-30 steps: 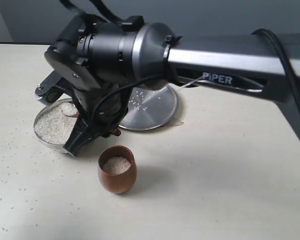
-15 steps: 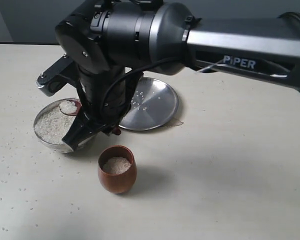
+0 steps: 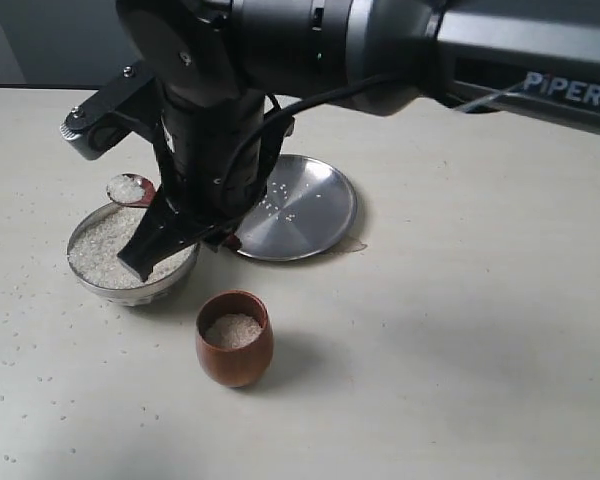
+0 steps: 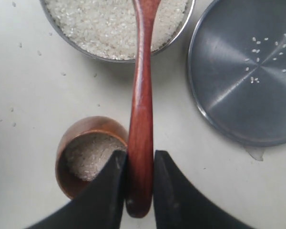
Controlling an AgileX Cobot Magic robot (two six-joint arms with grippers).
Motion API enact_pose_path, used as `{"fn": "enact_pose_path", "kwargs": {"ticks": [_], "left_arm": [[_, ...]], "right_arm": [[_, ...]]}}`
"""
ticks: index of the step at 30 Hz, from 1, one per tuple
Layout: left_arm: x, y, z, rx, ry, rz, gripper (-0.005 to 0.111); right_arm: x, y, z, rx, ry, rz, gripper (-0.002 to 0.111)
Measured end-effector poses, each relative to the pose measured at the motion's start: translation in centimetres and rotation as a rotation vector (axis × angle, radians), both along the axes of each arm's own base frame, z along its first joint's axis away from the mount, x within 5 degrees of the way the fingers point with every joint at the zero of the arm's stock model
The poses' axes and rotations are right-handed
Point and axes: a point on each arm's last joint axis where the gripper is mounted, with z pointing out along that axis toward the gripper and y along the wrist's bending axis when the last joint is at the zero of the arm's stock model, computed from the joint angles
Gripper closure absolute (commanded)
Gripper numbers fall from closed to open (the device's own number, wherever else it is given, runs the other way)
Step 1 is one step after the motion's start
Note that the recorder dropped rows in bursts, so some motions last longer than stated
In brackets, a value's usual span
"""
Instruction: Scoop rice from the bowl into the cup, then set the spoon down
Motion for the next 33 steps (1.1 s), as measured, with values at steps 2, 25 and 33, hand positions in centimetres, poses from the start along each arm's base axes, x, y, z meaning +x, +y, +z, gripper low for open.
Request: {"fn": "enact_pose_path", "kwargs": {"ticks": [2, 25, 33], "left_arm": [[0.0, 0.0, 0.0, 0.0, 0.0, 0.0, 0.106], [0.0, 0.0, 0.0, 0.0, 0.0, 0.0, 0.106], [0.0, 0.0, 0.0, 0.0, 0.0, 0.0, 0.106]], "right_arm": [[-0.1, -0.1, 0.1, -0.006, 0.003, 0.0, 0.109], [-6.2, -11.2, -1.8, 0.071, -0.021, -0.006, 0.109], [-7.6, -13.1, -2.8, 0.038, 0.003, -0.009, 0.109]]}}
